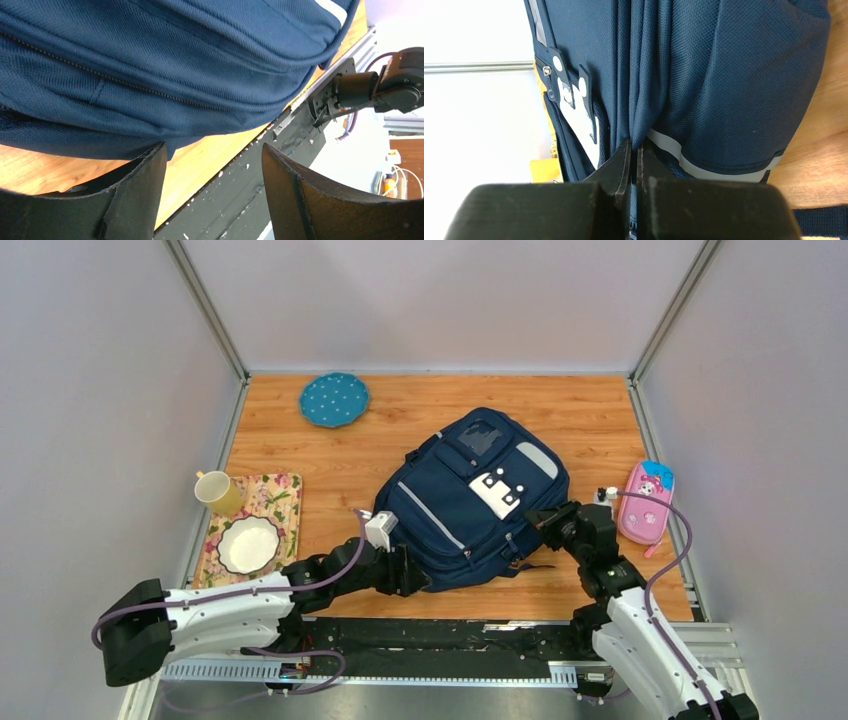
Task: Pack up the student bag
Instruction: Unzip the student bag at the center of the board.
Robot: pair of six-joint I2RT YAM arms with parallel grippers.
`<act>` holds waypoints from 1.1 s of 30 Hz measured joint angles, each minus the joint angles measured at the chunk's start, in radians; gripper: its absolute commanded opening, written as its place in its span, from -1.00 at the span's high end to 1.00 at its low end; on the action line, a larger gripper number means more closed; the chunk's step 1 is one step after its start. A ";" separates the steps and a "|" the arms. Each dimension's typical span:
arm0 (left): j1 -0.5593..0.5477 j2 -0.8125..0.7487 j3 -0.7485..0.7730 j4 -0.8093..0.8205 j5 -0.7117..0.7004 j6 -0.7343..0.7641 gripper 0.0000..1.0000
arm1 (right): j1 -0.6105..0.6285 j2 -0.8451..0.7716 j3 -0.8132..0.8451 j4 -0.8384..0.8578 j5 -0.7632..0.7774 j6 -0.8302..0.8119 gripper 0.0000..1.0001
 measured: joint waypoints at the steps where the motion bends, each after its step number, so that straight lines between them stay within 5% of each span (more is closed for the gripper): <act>1: 0.004 0.015 0.000 0.012 -0.003 -0.001 -0.53 | 0.003 -0.002 0.000 -0.001 -0.002 0.000 1.00; 9: 0.142 0.051 -0.019 0.059 0.028 0.014 -0.54 | 0.041 -0.085 -0.003 -0.055 -0.023 0.003 1.00; 11: 0.204 0.026 -0.034 0.060 0.065 0.030 -0.55 | 0.051 -0.114 -0.007 -0.074 -0.031 0.006 0.83; 15: 0.359 -0.015 -0.037 0.029 0.123 0.092 -0.55 | 0.112 -0.178 -0.007 -0.147 -0.023 0.007 0.06; 16: 0.394 -0.017 -0.030 0.009 0.126 0.109 -0.55 | 0.136 -0.192 -0.007 -0.167 -0.023 0.004 -0.48; 17: 0.417 -0.016 -0.020 -0.009 0.125 0.128 -0.55 | 0.158 -0.206 -0.006 -0.180 -0.023 0.002 -0.59; 28: 0.489 -0.139 0.077 -0.233 0.090 0.260 -0.55 | 0.214 -0.222 0.210 -0.427 0.112 -0.158 -0.98; 33: 0.489 -0.247 0.071 -0.314 0.108 0.255 -0.56 | 0.214 -0.150 0.317 -0.459 0.219 -0.227 -0.99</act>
